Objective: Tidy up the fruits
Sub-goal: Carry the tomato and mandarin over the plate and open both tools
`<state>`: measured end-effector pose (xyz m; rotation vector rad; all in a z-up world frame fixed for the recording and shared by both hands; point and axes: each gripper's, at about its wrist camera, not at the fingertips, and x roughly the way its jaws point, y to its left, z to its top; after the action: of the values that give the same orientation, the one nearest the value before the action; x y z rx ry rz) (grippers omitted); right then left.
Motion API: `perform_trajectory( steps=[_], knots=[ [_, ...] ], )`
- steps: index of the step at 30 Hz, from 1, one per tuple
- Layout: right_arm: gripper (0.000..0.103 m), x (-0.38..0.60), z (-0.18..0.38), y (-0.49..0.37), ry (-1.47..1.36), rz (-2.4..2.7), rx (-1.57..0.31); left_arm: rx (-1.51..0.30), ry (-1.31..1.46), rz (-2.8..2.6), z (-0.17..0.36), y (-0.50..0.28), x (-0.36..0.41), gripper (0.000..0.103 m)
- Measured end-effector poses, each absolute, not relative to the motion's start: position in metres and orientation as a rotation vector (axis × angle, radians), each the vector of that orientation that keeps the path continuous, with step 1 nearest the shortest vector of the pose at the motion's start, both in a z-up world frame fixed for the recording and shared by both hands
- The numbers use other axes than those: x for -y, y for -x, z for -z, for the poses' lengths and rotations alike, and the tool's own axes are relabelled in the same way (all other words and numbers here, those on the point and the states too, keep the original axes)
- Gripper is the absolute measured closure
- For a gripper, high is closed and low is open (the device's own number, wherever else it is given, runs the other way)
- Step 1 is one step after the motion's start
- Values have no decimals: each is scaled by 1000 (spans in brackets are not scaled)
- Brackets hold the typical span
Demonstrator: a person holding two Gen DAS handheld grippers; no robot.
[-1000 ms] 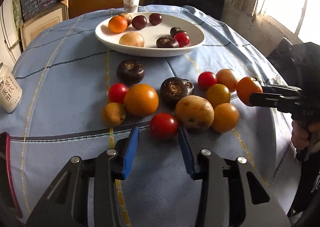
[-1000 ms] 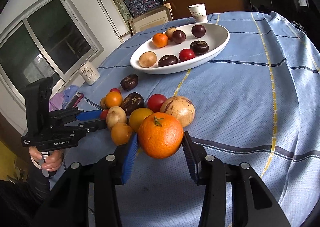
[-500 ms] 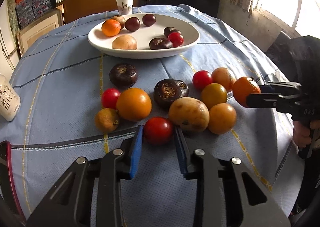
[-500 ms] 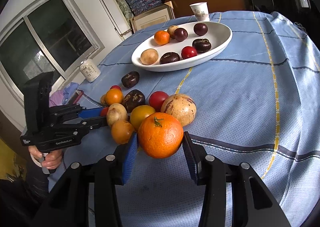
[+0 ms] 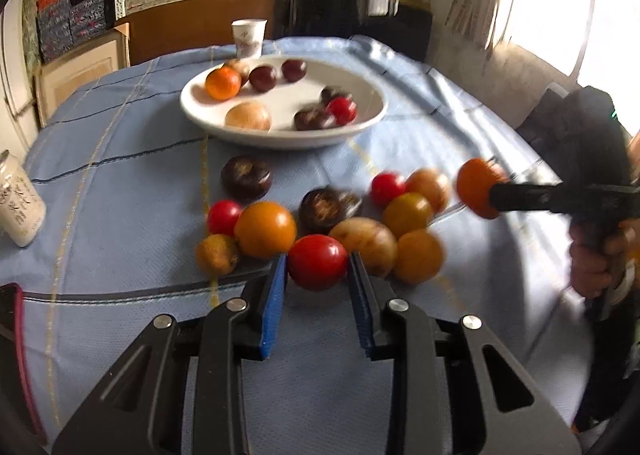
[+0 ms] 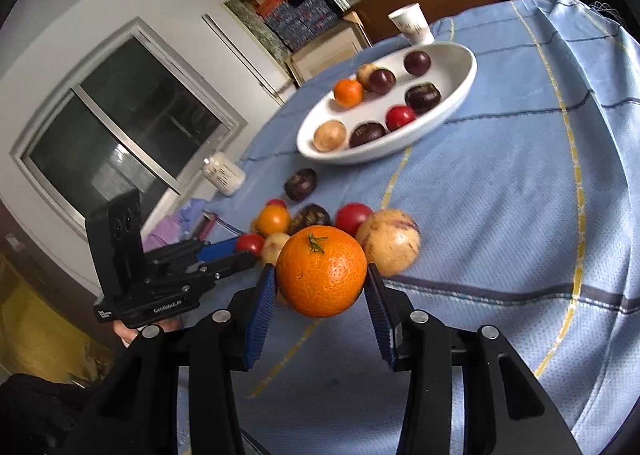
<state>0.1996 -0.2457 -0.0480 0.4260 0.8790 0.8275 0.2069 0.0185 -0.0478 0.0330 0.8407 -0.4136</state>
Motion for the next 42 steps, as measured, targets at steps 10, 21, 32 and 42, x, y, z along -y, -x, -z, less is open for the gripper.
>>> perform_trajectory(
  steps=[10, 21, 32, 42],
  knots=[
    [58, 220, 22, -268, -445, -698, -759, -777, 111, 340, 3, -295, -25, 73],
    [58, 204, 23, -325, -353, -507, -719, -814, 105, 193, 11, -377, -28, 73],
    [58, 187, 29, -347, -235, -461, -740, -849, 54, 148, 27, -408, -27, 73],
    [52, 183, 11, -321, -161, -456, -669, -784, 16, 99, 16, -378, -29, 33]
  ],
)
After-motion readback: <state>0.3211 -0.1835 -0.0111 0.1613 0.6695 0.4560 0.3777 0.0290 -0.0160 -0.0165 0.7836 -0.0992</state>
